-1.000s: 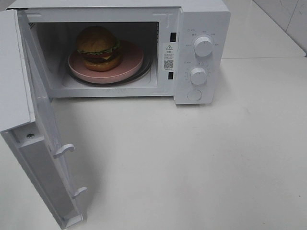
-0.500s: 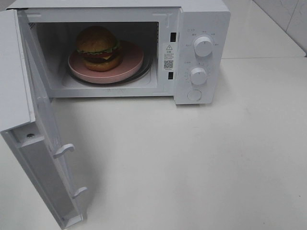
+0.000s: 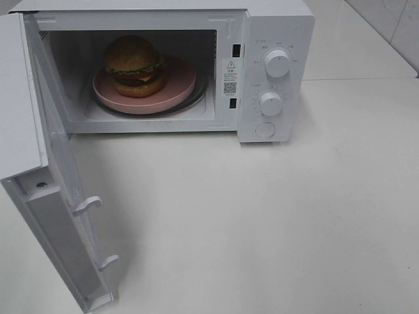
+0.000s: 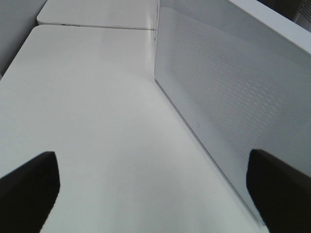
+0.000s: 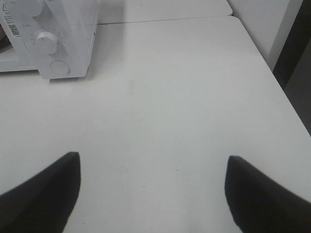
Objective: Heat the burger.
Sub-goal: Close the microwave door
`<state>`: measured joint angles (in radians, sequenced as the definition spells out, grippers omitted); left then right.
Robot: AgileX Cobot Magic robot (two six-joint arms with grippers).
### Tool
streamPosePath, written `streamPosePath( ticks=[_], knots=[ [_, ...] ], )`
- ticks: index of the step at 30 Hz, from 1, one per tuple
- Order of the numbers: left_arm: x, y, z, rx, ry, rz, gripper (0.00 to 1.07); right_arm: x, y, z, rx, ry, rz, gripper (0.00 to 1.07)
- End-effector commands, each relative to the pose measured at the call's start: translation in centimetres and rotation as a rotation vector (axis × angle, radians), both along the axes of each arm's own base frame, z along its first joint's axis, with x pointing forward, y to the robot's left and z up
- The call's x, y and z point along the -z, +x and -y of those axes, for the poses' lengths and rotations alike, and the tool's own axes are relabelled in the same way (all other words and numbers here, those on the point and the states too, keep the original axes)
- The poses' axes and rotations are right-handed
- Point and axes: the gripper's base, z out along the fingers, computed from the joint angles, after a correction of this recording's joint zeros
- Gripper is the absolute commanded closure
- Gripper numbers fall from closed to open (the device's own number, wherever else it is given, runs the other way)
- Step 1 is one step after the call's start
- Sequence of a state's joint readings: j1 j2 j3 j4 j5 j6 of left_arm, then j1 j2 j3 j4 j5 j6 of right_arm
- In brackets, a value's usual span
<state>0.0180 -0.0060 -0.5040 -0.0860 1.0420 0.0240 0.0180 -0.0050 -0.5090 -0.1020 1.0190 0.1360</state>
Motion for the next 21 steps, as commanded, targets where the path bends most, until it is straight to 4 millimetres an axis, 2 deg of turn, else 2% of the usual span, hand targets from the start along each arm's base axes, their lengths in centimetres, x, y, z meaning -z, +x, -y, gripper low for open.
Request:
streamPosePath(
  ticks=[1,21],
  knots=[
    [0.0,-0.25,0.03,0.0,-0.002,0.022,0.07,0.05,-0.27,-0.03,0.002,-0.006,0.033,0.31],
    [0.0,-0.25,0.03,0.0,-0.002,0.022,0.07,0.05,-0.27,-0.03,0.002,-0.006,0.033,0.31]
  ],
)
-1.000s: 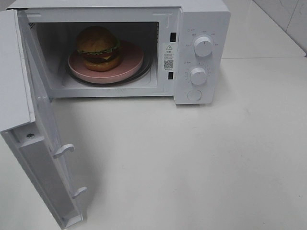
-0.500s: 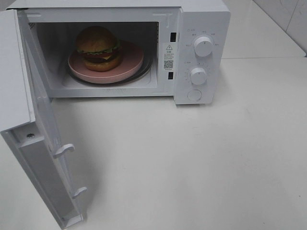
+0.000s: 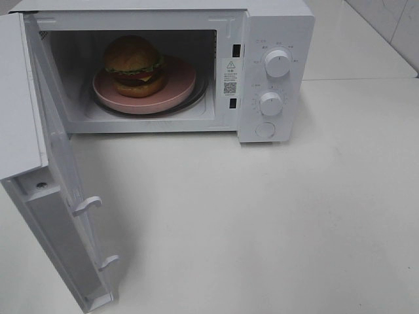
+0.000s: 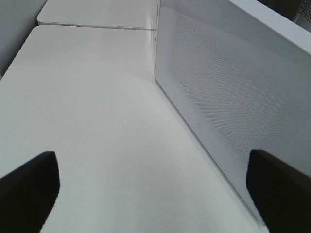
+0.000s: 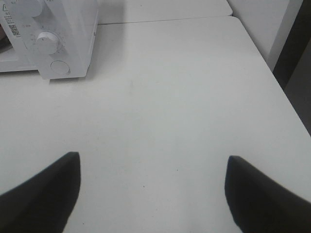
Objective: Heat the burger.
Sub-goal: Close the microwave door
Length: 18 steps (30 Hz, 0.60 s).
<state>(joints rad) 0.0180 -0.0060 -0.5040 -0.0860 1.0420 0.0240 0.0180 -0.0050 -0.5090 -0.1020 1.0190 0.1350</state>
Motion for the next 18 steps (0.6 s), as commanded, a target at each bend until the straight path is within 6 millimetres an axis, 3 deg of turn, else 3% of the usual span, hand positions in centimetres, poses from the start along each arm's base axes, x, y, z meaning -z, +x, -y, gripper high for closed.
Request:
streamPosePath(
  ticks=[1,11,18],
  knots=[
    [0.0,-0.3,0.0,0.0,-0.002,0.022,0.07,0.1,-0.3,0.0,0.002,-0.005,0.033,0.31],
    [0.0,-0.3,0.0,0.0,-0.001,0.022,0.07,0.1,-0.3,0.0,0.002,-0.005,0.033,0.31],
    [-1.6,0.0,0.2,0.006,-0.024,0.043,0.09,0.1,-0.3,0.0,0.002,-0.005,0.033,0.31]
  ],
)
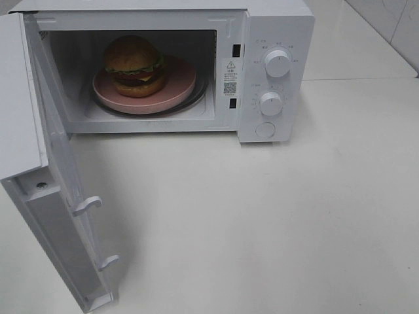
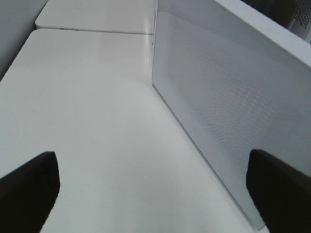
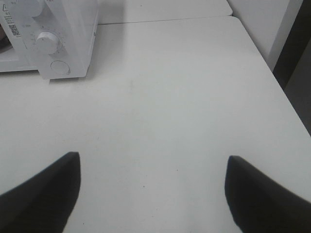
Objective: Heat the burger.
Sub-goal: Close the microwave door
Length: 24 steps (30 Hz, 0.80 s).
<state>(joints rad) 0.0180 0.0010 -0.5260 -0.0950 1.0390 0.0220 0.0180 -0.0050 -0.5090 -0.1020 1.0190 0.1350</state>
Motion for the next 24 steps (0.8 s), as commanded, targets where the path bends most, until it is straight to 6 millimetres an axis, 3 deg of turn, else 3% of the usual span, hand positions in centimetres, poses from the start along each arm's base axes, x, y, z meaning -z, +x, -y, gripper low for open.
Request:
streamPosePath(
  ticks=[1,7,9,10,12,15,16,18,19,24],
  knots=[
    [-1.1,0.4,0.1,0.001,-0.016,0.022,0.11,0.1,-0.3,0.0,0.002,-0.005,0.033,0.31],
    [-1.6,1.7,0.0,-0.002,-0.023,0.014,0.23,0.1,-0.3,0.0,0.002,-0.005,0.033,0.31],
    [-1.8,2.5,0.0,-0.006,-0.022,0.002,0.4,0.1,-0.3,0.0,0.002,-0.005,0.033,0.31],
    [-1.8,2.5,0.0,-0.006,-0.022,0.002,0.4,0.1,-0.3,0.0,0.002,-0.005,0.033,0.31],
    [-2.0,3.6,-0.1,-0.011,-0.021,-0.004,0.66,0.1,-0.3,0.0,0.002,-0.005,0.033,0.31],
    [-2.1,3.9,-0.1,-0.013,-0.021,-0.004,0.73,0.1,-0.3,0.0,0.002,-0.005,0.033,0.31],
    [-2.1,4.6,-0.1,-0.017,-0.02,-0.011,0.86,0.1,-0.3,0.0,0.002,-0.005,0.033,0.31],
    [-2.0,5.0,-0.2,-0.019,-0.021,-0.015,0.93,0.1,-0.3,0.0,0.002,-0.005,0.033,0.31],
    [-1.6,5.8,-0.2,-0.022,-0.023,-0.024,1.07,0.1,-0.3,0.0,0.002,-0.005,0.033,0.31],
    [-0.7,7.7,-0.3,-0.039,-0.035,0.055,1.07,0.1,-0.3,0.0,0.002,-0.005,0.033,0.31]
  ],
)
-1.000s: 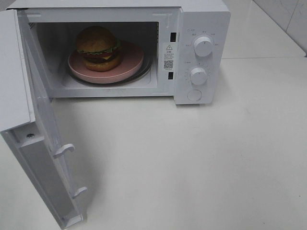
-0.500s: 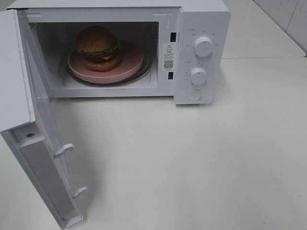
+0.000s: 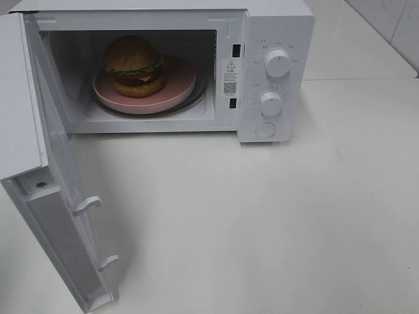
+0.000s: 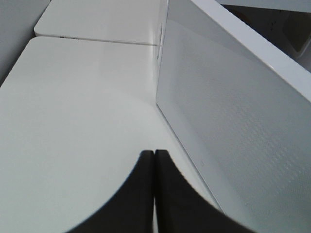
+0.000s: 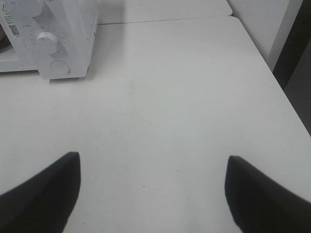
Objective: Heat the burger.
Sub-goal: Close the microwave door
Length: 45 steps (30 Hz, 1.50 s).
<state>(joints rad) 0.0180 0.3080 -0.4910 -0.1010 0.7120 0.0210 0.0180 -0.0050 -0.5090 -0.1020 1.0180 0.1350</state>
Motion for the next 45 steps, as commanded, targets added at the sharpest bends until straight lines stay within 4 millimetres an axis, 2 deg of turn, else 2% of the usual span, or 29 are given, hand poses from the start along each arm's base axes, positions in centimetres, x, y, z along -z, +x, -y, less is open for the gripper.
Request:
streamPosePath(
  ticks=[1,5,10,15,21,25,38,45],
  knots=[
    [0.3,1.3,-0.1,-0.016,-0.017,0.086,1.07,0.1,-0.3,0.0,0.002,-0.005,0.032,0.31],
    [1.1,2.1,-0.2,-0.027,-0.02,0.119,1.07,0.1,-0.3,0.0,0.002,-0.005,0.032,0.31],
    [3.1,3.9,-0.5,-0.061,-0.035,0.213,1.07,0.1,-0.3,0.0,0.002,-0.005,0.032,0.31],
    [4.3,4.8,-0.8,-0.1,-0.06,0.318,1.07,0.1,-0.3,0.0,0.002,-0.005,0.032,0.31],
    [5.4,5.5,-0.9,-0.108,-0.046,0.35,1.07,0.1,-0.3,0.0,0.002,-0.005,0.032,0.31],
    [6.3,6.4,-0.4,-0.042,0.023,0.383,1.07,0.1,-0.3,0.0,0.002,-0.005,0.032,0.31],
    [8.3,8.8,1.1,0.071,-0.077,0.288,1.07,0.1,-0.3,0.0,0.002,-0.005,0.032,0.31],
    [9.3,10.1,2.6,0.229,-0.084,0.292,1.07,0.1,-0.3,0.0,0.002,-0.005,0.032,0.31]
  ],
)
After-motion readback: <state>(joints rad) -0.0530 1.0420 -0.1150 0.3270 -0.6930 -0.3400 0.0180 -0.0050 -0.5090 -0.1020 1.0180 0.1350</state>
